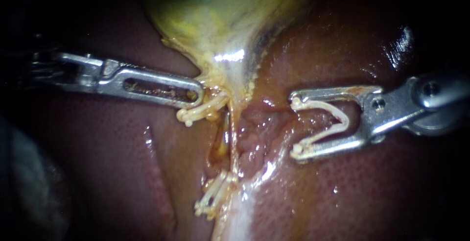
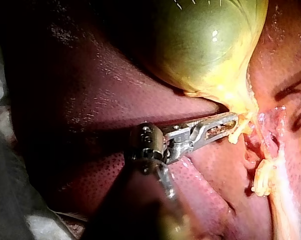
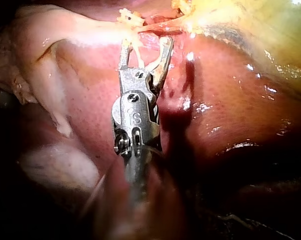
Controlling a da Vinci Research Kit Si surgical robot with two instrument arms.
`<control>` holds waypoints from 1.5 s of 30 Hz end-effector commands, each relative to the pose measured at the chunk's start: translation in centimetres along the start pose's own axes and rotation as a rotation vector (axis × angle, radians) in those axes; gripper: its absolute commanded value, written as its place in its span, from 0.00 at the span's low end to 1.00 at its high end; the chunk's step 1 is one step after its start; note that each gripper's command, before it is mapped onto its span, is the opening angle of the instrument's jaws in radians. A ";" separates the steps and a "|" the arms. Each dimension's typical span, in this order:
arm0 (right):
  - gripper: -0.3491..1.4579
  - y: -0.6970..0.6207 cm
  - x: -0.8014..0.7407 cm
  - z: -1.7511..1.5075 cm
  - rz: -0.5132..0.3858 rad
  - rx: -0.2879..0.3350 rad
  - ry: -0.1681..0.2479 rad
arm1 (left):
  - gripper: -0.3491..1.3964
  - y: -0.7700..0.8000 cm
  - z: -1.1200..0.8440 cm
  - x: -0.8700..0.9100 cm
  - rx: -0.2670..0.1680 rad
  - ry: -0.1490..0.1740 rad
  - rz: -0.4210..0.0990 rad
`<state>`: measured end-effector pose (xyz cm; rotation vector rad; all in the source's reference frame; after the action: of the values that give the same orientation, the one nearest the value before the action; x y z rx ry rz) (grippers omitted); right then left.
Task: Clipping first clip right tube
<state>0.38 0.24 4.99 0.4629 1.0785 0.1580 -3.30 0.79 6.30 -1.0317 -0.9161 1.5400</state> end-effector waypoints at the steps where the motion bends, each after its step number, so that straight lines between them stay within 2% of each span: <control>1: 0.47 0.00 0.00 0.00 0.000 0.002 0.000 | 0.00 0.02 -0.04 0.01 0.000 0.003 -0.001; 5: 0.47 -0.01 0.00 0.00 -0.001 0.005 0.000 | 0.00 0.11 -0.31 0.13 0.006 0.018 0.001; 9: 0.47 -0.01 0.00 0.00 -0.001 0.008 0.000 | 0.00 0.30 -0.62 0.33 -0.002 0.054 0.016; 13: 0.47 -0.03 0.02 0.00 -0.001 0.015 0.000 | 0.00 0.47 -0.79 0.51 -0.010 0.082 0.032; 20: 0.47 -0.08 0.10 0.08 -0.008 0.041 -0.001 | 0.00 0.57 -0.77 0.47 -0.006 0.090 0.035; 27: 0.46 -0.10 0.23 0.35 0.093 0.074 0.001 | 0.00 0.61 -0.74 0.45 -0.005 0.091 0.035; 38: 0.46 0.05 0.09 0.92 0.218 0.089 -0.007 | 0.00 0.66 -0.72 0.43 -0.007 0.089 0.034; 45: 0.46 0.15 0.07 1.17 0.264 0.086 0.010 | 0.00 0.66 -0.71 0.43 -0.007 0.089 0.034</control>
<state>1.47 0.07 5.46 0.6868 1.0344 0.3551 -2.89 1.12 5.38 -1.1174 -0.8466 1.5072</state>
